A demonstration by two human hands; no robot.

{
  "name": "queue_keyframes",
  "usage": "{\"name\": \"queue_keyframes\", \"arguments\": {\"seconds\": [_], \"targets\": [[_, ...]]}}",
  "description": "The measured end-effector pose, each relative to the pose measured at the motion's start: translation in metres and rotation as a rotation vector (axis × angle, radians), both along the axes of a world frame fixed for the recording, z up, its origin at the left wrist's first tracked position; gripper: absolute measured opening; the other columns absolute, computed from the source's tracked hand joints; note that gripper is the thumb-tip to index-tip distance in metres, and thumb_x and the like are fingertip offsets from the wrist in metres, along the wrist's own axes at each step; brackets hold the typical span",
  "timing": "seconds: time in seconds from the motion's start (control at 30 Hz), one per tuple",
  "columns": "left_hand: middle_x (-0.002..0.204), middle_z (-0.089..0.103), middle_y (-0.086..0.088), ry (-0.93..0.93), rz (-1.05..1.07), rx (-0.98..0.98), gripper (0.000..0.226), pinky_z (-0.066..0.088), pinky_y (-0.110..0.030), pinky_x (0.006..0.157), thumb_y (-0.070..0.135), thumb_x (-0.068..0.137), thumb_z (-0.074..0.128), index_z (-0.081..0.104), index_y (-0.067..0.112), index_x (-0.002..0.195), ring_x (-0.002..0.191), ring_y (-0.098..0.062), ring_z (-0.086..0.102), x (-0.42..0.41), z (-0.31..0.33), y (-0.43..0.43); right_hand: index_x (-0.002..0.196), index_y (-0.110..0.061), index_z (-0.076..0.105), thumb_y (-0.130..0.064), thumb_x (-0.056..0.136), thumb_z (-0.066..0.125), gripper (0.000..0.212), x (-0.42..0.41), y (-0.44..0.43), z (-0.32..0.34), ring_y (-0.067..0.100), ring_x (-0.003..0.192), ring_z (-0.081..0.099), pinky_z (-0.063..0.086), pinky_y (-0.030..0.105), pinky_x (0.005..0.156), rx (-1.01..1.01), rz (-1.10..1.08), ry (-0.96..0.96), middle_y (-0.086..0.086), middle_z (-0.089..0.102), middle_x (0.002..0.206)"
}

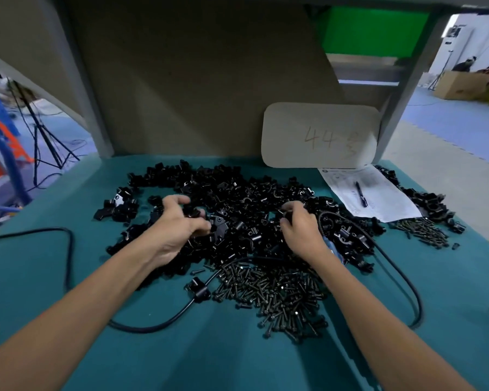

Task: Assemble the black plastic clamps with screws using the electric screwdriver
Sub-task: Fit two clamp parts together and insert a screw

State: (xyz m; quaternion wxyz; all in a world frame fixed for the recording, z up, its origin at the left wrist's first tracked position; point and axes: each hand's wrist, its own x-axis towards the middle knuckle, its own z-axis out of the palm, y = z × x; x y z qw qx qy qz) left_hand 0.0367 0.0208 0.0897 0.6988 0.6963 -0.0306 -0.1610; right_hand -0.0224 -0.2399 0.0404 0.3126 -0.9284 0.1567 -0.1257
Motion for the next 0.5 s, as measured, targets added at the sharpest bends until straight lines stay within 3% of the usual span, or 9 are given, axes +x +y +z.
{"name": "queue_keyframes", "arguments": {"seconds": [0.07,0.13,0.23,0.3,0.37,0.43,0.5], "targets": [[0.114,0.059,-0.015,-0.018,-0.069,-0.012,0.05,0.06,-0.027,0.07,-0.014,0.091,0.061,0.035,0.011,0.126,0.082,-0.023,0.069,-0.013,0.002,-0.001,0.128,-0.019,0.047,-0.015,0.107,0.042,0.022,-0.018,0.01,0.009,0.021,0.08,0.054,0.044,0.033,0.063,0.414,-0.009,-0.038,0.012,0.062,0.115],[0.11,0.066,-0.014,-0.06,-0.169,0.04,0.032,0.06,-0.025,0.073,-0.002,0.095,0.064,0.05,0.006,0.122,0.079,-0.02,0.073,-0.025,0.004,-0.002,0.118,-0.023,0.051,-0.016,0.108,0.045,0.014,-0.043,0.024,0.012,0.014,0.077,0.056,0.048,0.027,0.064,0.674,-0.002,-0.081,0.007,0.061,0.11],[0.104,0.07,-0.009,-0.185,-0.213,0.145,0.016,0.057,-0.02,0.072,0.004,0.094,0.068,0.072,0.011,0.108,0.072,-0.011,0.07,-0.036,0.006,-0.004,0.111,-0.019,0.066,-0.012,0.106,0.054,0.015,-0.075,0.047,0.008,0.009,0.077,0.063,0.053,0.024,0.069,0.904,0.077,-0.145,0.004,0.07,0.102],[0.108,0.07,-0.01,-0.192,-0.218,0.126,0.021,0.057,-0.021,0.071,0.002,0.094,0.067,0.07,0.013,0.112,0.073,-0.01,0.068,-0.041,0.009,-0.006,0.103,-0.018,0.075,-0.007,0.102,0.06,0.018,-0.091,0.06,0.008,0.01,0.074,0.063,0.053,0.023,0.068,1.005,0.069,-0.203,-0.001,0.073,0.093],[0.116,0.069,-0.013,-0.127,-0.226,0.057,0.025,0.057,-0.023,0.07,0.002,0.095,0.064,0.059,0.011,0.118,0.077,-0.013,0.069,-0.046,0.013,-0.009,0.105,-0.014,0.071,-0.005,0.097,0.066,0.013,-0.103,0.069,0.008,0.013,0.074,0.065,0.055,0.024,0.068,1.134,0.042,-0.246,-0.002,0.068,0.083],[0.122,0.066,-0.016,-0.044,-0.24,0.007,0.022,0.057,-0.026,0.07,0.009,0.098,0.062,0.051,0.009,0.117,0.083,-0.018,0.069,-0.05,0.015,-0.01,0.111,-0.008,0.065,-0.004,0.09,0.071,0.022,-0.113,0.074,0.008,0.018,0.078,0.068,0.058,0.026,0.072,1.311,0.054,-0.273,0.002,0.066,0.082],[0.121,0.061,-0.014,0.014,-0.279,-0.011,0.018,0.056,-0.027,0.072,0.018,0.101,0.057,0.054,0.008,0.115,0.086,-0.019,0.069,-0.055,0.018,-0.01,0.116,-0.003,0.064,-0.004,0.084,0.072,0.033,-0.121,0.077,0.01,0.022,0.082,0.071,0.06,0.027,0.074,1.472,0.052,-0.283,0.012,0.069,0.088]]}}
